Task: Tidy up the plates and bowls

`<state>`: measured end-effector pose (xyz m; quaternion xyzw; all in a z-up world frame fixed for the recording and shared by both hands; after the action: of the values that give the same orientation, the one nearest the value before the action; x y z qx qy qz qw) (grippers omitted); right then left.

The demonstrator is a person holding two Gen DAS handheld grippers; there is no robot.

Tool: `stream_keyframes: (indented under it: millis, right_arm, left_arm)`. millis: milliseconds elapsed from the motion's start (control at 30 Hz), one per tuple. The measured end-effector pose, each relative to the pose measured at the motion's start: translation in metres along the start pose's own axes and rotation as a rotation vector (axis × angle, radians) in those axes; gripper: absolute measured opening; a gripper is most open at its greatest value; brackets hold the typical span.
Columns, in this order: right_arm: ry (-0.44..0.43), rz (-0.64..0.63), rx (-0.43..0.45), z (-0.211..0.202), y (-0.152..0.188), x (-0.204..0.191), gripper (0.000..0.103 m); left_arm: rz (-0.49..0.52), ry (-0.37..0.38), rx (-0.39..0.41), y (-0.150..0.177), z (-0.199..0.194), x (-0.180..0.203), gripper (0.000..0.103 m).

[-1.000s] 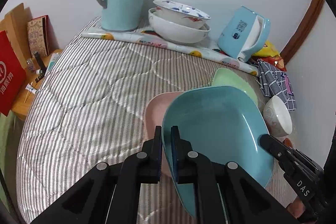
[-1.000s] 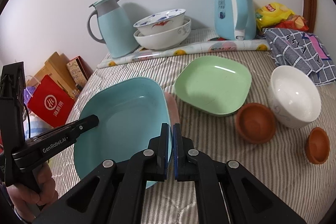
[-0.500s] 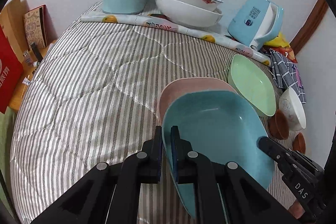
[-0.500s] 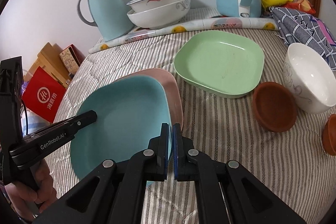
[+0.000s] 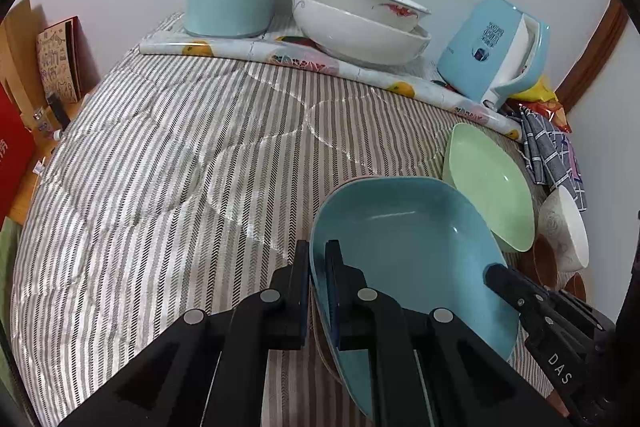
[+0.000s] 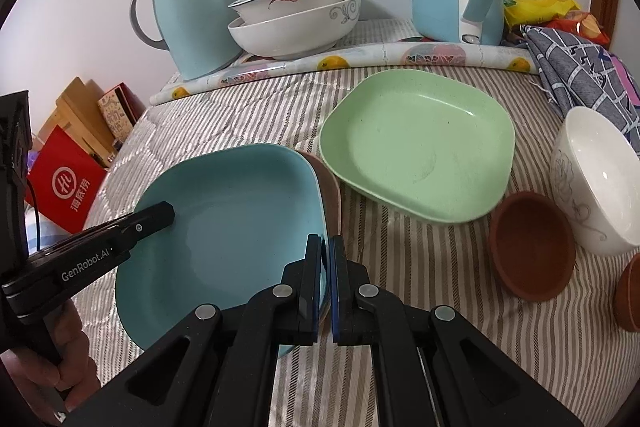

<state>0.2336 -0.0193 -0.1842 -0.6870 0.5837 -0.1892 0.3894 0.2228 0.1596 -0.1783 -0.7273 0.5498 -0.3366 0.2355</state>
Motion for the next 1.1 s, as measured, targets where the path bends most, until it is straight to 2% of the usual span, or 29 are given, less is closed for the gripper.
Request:
stream_keyframes:
  millis: [300, 367, 400, 433, 467, 533, 633, 800, 900, 967, 1033, 1100]
  right_arm:
    - [0.008, -0.017, 0.013, 0.003, -0.004, 0.000, 0.008]
    - [-0.013, -0.013, 0.017, 0.000, -0.004, 0.000, 0.019]
    - [-0.018, -0.013, 0.020, -0.002, -0.004, -0.001, 0.023]
    - [-0.017, -0.014, 0.025, -0.005, -0.005, 0.000, 0.032]
    - [-0.014, -0.018, 0.034, -0.008, -0.005, 0.000, 0.038]
    - [-0.004, -0.026, 0.050, -0.015, -0.006, 0.001, 0.043]
    - [0.003, -0.027, 0.053, -0.023, -0.007, 0.005, 0.047]
    - [-0.011, 0.000, 0.077, -0.038, -0.003, 0.012, 0.046]
    - [-0.027, -0.002, 0.055, -0.035, 0.004, 0.008, 0.043]
    - [-0.040, 0.000, 0.040, -0.033, 0.009, 0.005, 0.029]
    - [-0.066, -0.004, 0.012, -0.030, 0.015, -0.001, 0.019]
    - [-0.060, -0.021, 0.001, -0.031, 0.019, -0.005, 0.019]
  left_arm:
    - [0.012, 0.016, 0.002, 0.001, 0.004, 0.001, 0.010]
    - [0.010, 0.008, -0.008, 0.002, 0.004, -0.001, 0.015]
    - [0.012, 0.000, -0.016, 0.002, 0.004, -0.001, 0.023]
    - [0.015, -0.008, -0.014, 0.002, 0.002, -0.002, 0.030]
    - [0.016, -0.014, -0.010, 0.002, 0.001, -0.003, 0.033]
    - [0.021, -0.024, 0.002, 0.002, -0.005, -0.004, 0.041]
    - [0.022, -0.029, 0.012, 0.003, -0.013, -0.005, 0.042]
    - [-0.008, -0.027, 0.019, 0.008, -0.023, -0.009, 0.041]
    - [-0.016, -0.014, 0.019, 0.012, -0.029, -0.009, 0.041]
    - [-0.012, -0.012, 0.023, 0.014, -0.031, -0.007, 0.040]
    - [-0.004, -0.012, 0.022, 0.016, -0.030, -0.005, 0.031]
    - [-0.011, -0.002, 0.017, 0.017, -0.027, -0.003, 0.024]
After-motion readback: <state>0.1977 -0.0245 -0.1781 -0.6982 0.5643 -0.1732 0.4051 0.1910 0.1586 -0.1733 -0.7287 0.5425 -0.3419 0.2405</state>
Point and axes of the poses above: each gripper's, at about its wrist camera, not at the fingertips, and z roughly the way its jaws point, x to its right, y to its underside, the point moved 5 cm from there along z, roughly the way its jaws point, and after that the axes turned 15 degrees about x, right-handed, at the moved point
